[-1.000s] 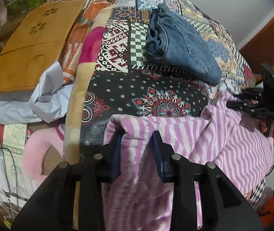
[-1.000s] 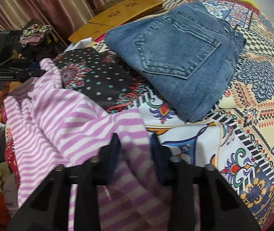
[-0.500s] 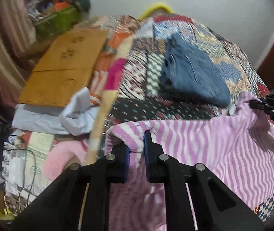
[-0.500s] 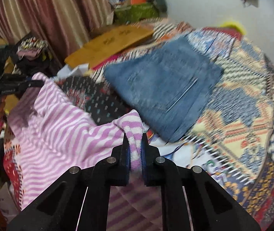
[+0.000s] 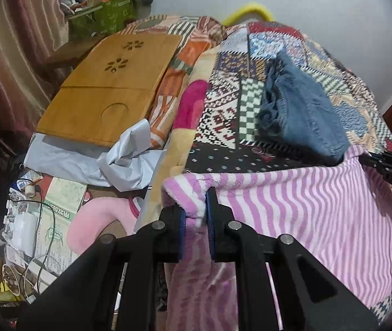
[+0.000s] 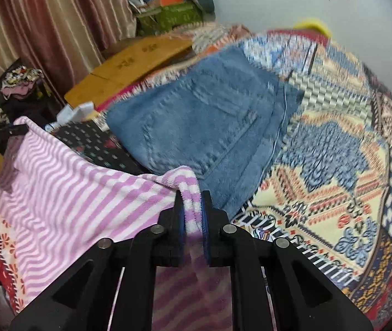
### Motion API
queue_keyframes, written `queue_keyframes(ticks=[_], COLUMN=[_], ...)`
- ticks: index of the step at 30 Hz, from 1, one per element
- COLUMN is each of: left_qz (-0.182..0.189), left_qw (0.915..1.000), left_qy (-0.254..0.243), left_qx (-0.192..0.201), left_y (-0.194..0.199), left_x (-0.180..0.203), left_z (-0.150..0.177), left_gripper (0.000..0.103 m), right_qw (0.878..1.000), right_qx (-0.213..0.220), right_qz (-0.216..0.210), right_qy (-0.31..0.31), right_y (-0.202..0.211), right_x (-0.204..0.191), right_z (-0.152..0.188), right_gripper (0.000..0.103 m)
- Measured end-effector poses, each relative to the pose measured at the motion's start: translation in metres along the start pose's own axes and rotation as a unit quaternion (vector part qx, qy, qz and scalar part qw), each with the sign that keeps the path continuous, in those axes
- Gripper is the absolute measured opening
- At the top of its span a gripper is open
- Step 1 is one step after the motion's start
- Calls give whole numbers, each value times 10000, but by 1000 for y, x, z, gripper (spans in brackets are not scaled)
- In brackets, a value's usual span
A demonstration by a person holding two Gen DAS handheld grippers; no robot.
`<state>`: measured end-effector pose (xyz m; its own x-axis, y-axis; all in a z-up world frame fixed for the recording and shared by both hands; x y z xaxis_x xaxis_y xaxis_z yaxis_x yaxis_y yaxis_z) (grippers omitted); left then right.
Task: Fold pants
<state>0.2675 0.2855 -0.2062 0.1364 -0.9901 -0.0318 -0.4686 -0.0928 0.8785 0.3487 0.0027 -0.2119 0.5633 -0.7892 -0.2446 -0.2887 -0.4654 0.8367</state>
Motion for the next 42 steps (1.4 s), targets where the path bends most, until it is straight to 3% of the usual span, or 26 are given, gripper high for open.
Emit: queue_keyframes(ticks=[3,8,10,11,13,15,18,25,33,39,42], left_qz=[-82,-165,-423,-809,-959,-858,-818,-453,278,716,925], left_qw=[9999,9997,9986,9959,9948,9963,9965,9967,9898,9781,9741], left_qy=[-69,-161,-303,-394,-330,-42,-34,-495,-1253,-1908,-2056], left_qx=[-119,-117,-99,-93,-83,-67,140,456,618,413,148], left_y=[-7,4,14,20,26,35,55,84,87,68,48], left_x=[-1,-9,-8,-10,-19,-28,-20,65,206,293,322], left_z=[-1,1,0,0,-1,-1,0,-4,-5,16,28], left_gripper=[19,25,28,28,28,28,28,33,49,52,53], right_qw=[9996,9973,9942,9927,9869,9781,9651,9258,9002,8846,8862], right_qx=[31,355,549,613,810,1019,1185,1352,1265,990,780], right_qz=[258,526,770,862,1158,1524,1944,2769,2658,1958,1626], right_qy=[-66,-356,-510,-577,-779,-984,-1294,-2188,-3210,-4115,-4267], right_y=[6,62,96,107,142,179,224,304,317,264,234], right_x=[13,44,61,69,88,107,130,196,269,318,322], right_z=[3,13,26,30,50,74,109,217,307,343,354], right_gripper=[23,23,24,28,37,45,45,50,50,50,50])
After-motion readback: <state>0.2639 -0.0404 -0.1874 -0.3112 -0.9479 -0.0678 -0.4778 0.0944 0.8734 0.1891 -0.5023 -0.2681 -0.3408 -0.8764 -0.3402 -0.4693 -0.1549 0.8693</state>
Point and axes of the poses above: each gripper's, at about its wrist camera, not at the fingertips, and y roughly against the way its jaws point, x to its right, z to its underside, the point moved 2 cm from there along -y, roughly the way its jaws point, and after that the axes turned 10 degrees about -y, right-handed, at the moved point
